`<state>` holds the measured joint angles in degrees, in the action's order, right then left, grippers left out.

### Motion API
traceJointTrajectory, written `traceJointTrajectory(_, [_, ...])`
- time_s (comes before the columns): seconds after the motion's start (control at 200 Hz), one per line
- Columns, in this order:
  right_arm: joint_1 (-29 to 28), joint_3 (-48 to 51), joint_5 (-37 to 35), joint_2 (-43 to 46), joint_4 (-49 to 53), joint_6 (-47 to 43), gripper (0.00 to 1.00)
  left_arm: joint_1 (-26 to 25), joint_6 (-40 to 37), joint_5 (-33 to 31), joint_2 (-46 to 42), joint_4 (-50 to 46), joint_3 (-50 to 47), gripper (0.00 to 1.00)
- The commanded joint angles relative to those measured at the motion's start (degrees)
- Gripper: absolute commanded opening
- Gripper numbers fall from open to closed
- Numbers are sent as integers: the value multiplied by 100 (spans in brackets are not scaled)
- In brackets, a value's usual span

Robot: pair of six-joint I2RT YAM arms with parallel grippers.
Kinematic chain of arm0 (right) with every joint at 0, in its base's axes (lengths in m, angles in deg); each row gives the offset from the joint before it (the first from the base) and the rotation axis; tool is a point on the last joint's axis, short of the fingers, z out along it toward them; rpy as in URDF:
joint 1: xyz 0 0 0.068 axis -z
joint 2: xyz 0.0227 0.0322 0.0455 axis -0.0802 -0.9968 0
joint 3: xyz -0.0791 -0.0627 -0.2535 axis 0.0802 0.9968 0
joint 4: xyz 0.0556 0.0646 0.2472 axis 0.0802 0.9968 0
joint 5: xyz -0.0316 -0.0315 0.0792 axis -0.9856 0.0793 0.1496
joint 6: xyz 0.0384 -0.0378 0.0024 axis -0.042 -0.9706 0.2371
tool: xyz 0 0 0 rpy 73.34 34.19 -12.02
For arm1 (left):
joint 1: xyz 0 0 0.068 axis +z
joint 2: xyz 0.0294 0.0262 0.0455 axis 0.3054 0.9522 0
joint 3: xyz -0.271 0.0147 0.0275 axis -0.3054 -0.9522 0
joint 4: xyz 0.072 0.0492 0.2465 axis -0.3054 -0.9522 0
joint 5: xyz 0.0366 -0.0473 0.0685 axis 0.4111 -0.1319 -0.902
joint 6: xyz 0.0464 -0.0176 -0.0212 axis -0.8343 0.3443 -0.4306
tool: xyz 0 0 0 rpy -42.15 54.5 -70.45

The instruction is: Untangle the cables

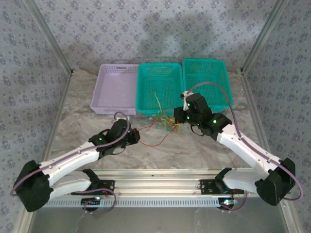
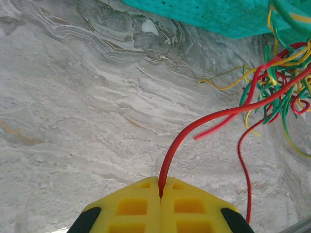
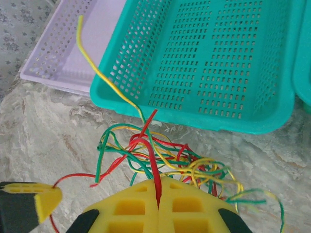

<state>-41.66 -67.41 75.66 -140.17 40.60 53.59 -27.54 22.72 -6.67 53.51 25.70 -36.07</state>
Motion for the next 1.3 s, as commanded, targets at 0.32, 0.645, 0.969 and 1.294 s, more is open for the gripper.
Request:
traceJointTrajectory(0.32, [258,311,-308,225,-3,85,0,411,-1058,38,-1553,-1050,370,0])
traceJointTrajectory(0.645, [461,620,-501,225,-190,273,0,483,-1631,183,-2679,-1564,816,0])
traceJointTrajectory(0.969, [388,1138,-170,366,-772,444,0,494,-2144,-570,-2267,-1943,1852,0])
traceJointTrajectory(1.294, [138,1282,-60,634,-1069,376,0,918,-2605,-2317,-1025,-989,2635,0])
